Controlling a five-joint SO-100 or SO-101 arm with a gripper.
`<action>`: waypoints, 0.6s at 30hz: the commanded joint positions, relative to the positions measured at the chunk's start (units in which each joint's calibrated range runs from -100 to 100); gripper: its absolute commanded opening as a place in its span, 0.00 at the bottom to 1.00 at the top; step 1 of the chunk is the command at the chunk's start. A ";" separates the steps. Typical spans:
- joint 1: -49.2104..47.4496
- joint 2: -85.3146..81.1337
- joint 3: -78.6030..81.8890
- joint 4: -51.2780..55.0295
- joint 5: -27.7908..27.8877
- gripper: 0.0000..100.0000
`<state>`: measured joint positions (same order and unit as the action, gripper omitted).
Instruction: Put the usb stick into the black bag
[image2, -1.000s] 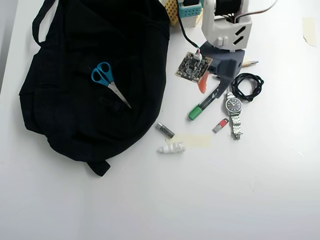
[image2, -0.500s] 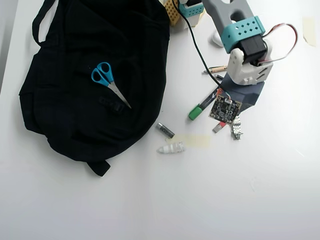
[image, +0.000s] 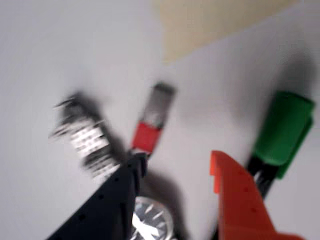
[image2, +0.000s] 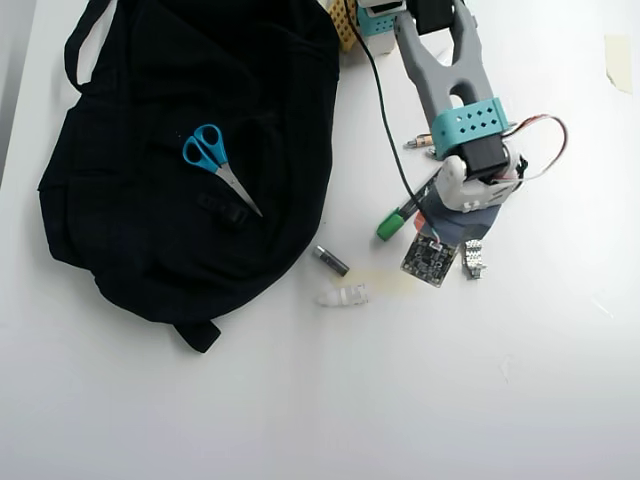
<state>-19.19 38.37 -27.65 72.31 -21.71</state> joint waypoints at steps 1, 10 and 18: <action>2.06 0.22 -2.54 -2.19 0.21 0.17; -0.25 0.22 -2.54 -5.21 0.16 0.25; -2.95 0.31 -2.54 -7.36 -0.26 0.26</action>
<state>-21.69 39.28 -27.65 66.51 -21.90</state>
